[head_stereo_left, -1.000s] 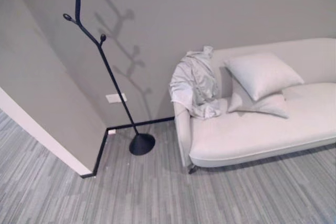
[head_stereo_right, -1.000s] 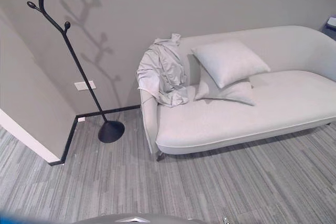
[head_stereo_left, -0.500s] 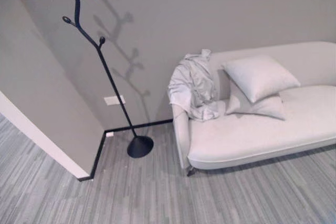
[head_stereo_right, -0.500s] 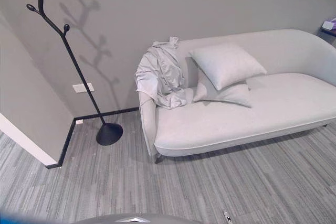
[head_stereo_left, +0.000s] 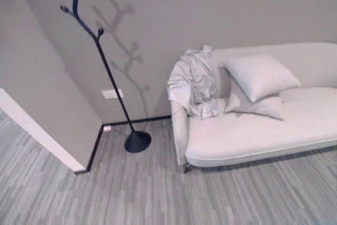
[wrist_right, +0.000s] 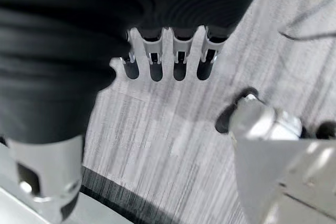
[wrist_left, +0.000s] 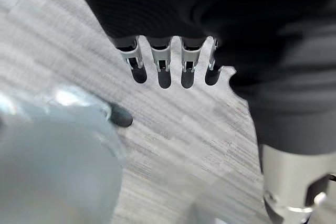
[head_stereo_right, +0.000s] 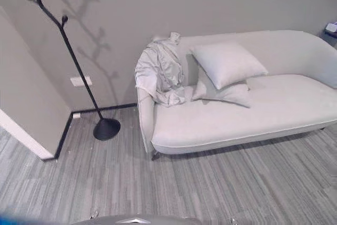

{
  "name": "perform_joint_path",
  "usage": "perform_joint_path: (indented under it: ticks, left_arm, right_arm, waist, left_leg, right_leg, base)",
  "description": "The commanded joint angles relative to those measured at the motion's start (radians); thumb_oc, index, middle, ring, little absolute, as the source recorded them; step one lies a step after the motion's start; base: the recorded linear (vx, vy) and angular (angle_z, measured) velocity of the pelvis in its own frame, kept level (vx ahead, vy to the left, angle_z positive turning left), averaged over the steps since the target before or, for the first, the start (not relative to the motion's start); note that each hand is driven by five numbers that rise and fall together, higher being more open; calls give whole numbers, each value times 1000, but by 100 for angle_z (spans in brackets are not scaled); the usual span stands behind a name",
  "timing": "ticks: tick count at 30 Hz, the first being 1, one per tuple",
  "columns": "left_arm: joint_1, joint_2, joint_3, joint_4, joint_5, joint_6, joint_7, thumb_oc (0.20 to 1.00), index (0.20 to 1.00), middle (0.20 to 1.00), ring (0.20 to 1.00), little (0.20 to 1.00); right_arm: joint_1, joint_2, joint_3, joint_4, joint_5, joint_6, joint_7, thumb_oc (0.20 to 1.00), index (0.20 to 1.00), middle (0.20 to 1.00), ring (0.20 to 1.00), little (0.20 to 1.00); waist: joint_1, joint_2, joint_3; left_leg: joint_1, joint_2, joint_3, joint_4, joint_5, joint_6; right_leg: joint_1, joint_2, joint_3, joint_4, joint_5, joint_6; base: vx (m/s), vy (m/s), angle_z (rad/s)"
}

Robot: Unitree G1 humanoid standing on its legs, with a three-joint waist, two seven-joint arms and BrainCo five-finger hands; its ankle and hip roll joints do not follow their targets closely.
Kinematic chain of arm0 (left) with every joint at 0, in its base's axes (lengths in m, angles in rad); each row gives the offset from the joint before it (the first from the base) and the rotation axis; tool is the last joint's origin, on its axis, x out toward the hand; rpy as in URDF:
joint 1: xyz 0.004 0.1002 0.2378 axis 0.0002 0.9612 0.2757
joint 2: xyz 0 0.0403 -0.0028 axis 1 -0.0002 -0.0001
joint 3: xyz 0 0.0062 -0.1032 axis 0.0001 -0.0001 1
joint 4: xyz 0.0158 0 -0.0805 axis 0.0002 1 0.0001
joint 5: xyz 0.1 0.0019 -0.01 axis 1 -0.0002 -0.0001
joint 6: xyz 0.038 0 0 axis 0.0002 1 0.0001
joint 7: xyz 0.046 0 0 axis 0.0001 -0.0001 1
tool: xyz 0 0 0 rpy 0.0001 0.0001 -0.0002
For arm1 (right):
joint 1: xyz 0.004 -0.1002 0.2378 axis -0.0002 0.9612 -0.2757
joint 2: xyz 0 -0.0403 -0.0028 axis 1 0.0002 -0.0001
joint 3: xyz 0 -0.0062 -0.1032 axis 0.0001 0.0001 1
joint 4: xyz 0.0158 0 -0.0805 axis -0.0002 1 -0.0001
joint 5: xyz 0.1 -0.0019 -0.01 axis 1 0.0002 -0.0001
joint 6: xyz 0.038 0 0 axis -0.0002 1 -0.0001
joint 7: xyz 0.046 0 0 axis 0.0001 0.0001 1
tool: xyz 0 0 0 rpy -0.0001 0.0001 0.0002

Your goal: Hang the clothes on the sofa on the clothes rack.

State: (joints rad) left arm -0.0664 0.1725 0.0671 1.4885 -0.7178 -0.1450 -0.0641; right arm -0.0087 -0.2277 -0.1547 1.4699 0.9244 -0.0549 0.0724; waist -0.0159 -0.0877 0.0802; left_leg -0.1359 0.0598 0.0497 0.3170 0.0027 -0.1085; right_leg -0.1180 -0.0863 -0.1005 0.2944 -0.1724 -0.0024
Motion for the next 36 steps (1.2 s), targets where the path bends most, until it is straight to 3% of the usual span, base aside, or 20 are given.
perform_joint_path:
  ticks: [1,2,3,7,9,10,12,13,14,15,17,20,21,22,24,25,29,30,32,36]
  left_arm:
    - [-20,-22,-4,-11,-60,-15,-3,1000,1000,1000,1000,1000]
    - [-21,-23,1,-14,-67,-20,-7,1000,1000,1000,1000,1000]
    - [-16,-26,3,-19,-80,-26,-7,1000,1000,1000,1000,1000]
    - [-22,-30,-6,-9,-98,-31,3,1000,1000,1000,1000,1000]
    - [-21,-39,2,3,-114,-30,3,1000,1000,1000,1000,1000]
    - [-16,-42,9,3,-123,-26,0,1000,1000,1000,1000,1000]
    - [-19,-39,8,9,-114,-36,4,1000,1000,1000,1000,1000]
    - [-21,-33,6,7,-101,-34,4,1000,1000,1000,1000,1000]
    - [-22,-18,-10,-4,-58,-43,5,1000,1000,1000,1000,1000]
    - [-21,-18,-11,-4,-58,-43,5,1000,1000,1000,1000,1000]
    - [-30,-4,-37,-17,-11,-44,14,1000,1000,1000,1000,1000]
    - [-33,6,-40,-12,9,-50,21,1000,1000,1000,1000,1000]
    - [-36,20,-45,-11,26,-44,25,1000,1000,1000,1000,1000]
    - [-36,32,-47,-17,30,-44,28,1000,1000,1000,1000,1000]
    - [-35,42,-50,-16,41,-43,33,1000,1000,1000,1000,1000]
    - [-35,42,-50,-16,41,-42,34,1000,1000,1000,1000,1000]
    - [-19,51,-38,-16,49,-40,24,1000,1000,1000,1000,1000]
    - [-20,50,-37,-16,49,-40,24,1000,1000,1000,1000,1000]
    - [-15,39,-38,-4,49,-38,25,1000,1000,1000,1000,1000]
    - [-14,7,-57,-5,45,-43,25,1000,1000,1000,1000,1000]
  right_arm:
    - [-33,-18,-23,25,36,-34,-14,1000,1000,1000,1000,1000]
    - [-35,-21,-21,28,31,-31,-14,1000,1000,1000,1000,1000]
    - [-32,-22,-17,22,23,-28,-13,1000,1000,1000,1000,1000]
    - [-45,-18,-5,13,29,-36,-27,1000,1000,1000,1000,1000]
    - [-43,-17,-11,13,38,-38,-26,1000,1000,1000,1000,1000]
    - [-37,-10,-19,11,29,-36,-25,1000,1000,1000,1000,1000]
    - [-31,-2,-25,22,21,-30,-22,1000,1000,1000,1000,1000]
    - [-28,7,-22,21,12,-27,-18,1000,1000,1000,1000,1000]
    - [-23,24,-13,26,1,-22,-7,1000,1000,1000,1000,1000]
    - [-23,24,-14,26,1,-23,-7,1000,1000,1000,1000,1000]
    - [-44,46,11,-4,-13,-31,-6,1000,1000,1000,1000,1000]
    - [-50,56,22,-18,-16,-35,-4,1000,1000,1000,1000,1000]
    - [-56,65,33,-47,-21,-35,-1,1000,1000,1000,1000,1000]
    - [-56,68,43,-59,-26,-38,-2,1000,1000,1000,1000,1000]
    - [-50,77,50,-71,-28,-41,-3,1000,1000,1000,1000,1000]
    - [-50,77,51,-71,-28,-41,-3,1000,1000,1000,1000,1000]
    - [-44,62,55,-60,-21,-40,-2,1000,1000,1000,1000,1000]
    - [-45,62,55,-60,-21,-40,-2,1000,1000,1000,1000,1000]
    - [-52,62,65,-56,-14,-42,-4,1000,1000,1000,1000,1000]
    - [-62,74,83,-71,9,-53,-8,1000,1000,1000,1000,1000]
  waist:
    - [1,-5,9]
    - [2,-11,1]
    - [9,-14,-9]
    - [29,1,-7]
    - [26,20,-18]
    - [34,42,-38]
    - [34,39,-45]
    - [30,34,-49]
    - [24,18,-60]
    - [25,17,-61]
    - [25,4,-60]
    - [28,1,-57]
    - [28,2,-47]
    - [37,14,-39]
    - [39,24,-40]
    - [37,23,-38]
    - [4,54,-34]
    - [4,56,-34]
    - [-15,55,-17]
    - [-38,47,-2]
  left_leg:
    - [-18,8,-29,-4,-47,34]
    - [-24,28,-34,-50,-62,36]
    - [-23,85,-40,-151,-10,31]
    - [-83,141,-84,-376,85,2]
    - [-106,151,-76,-404,68,-16]
    - [-78,140,-93,-397,120,-24]
    - [-73,120,-90,-380,125,-16]
    - [-68,103,-81,-358,114,-6]
    - [-64,68,-45,-306,83,15]
    - [-65,67,-43,-305,82,15]
    - [-67,22,-10,-250,29,53]
    - [-67,6,6,-233,7,71]
    - [-50,-18,23,-227,-23,100]
    - [-23,-30,47,-240,-40,124]
    - [18,-41,64,-266,-52,135]
    - [23,-43,63,-270,-50,136]
    - [130,-49,88,-375,-46,135]
    - [129,-47,88,-377,-43,134]
    - [176,-67,87,-404,-48,133]
    - [218,-83,75,-404,-73,135]
  right_leg:
    - [164,3,33,-256,123,42]
    - [166,-2,38,-263,118,51]
    - [177,-12,48,-273,107,63]
    - [210,-25,72,-283,64,71]
    - [249,-46,88,-300,44,84]
    - [288,-76,101,-308,45,99]
    - [306,-103,111,-314,57,110]
    - [298,-126,120,-305,78,120]
    - [273,-172,147,-276,156,144]
    - [271,-173,148,-276,156,144]
    - [230,-221,169,-219,263,160]
    - [205,-237,176,-175,305,160]
    - [165,-259,166,-105,363,154]
    - [132,-310,91,-47,425,135]
    - [130,-342,0,-28,438,135]
    - [135,-343,-2,-30,438,136]
    - [48,-146,-31,-90,215,112]
    - [48,-144,-32,-94,220,110]
    - [0,-65,-33,-189,215,116]
    - [-47,-4,17,-282,277,135]
  base:
    - [126,29,3]
    - [281,109,7]
    - [283,104,15]
    - [311,205,14]
    - [460,367,19]
    - [308,244,-1]
    - [377,323,-39]
    - [485,470,-57]
    - [315,321,-52]
    - [308,333,-70]
    - [225,293,-65]
    - [133,233,-28]
    - [189,382,-15]
    - [246,456,-35]
    - [164,258,-61]
    - [186,208,-53]
    - [162,122,-18]
    - [76,27,-9]
    - [133,30,5]
    - [119,-8,-12]
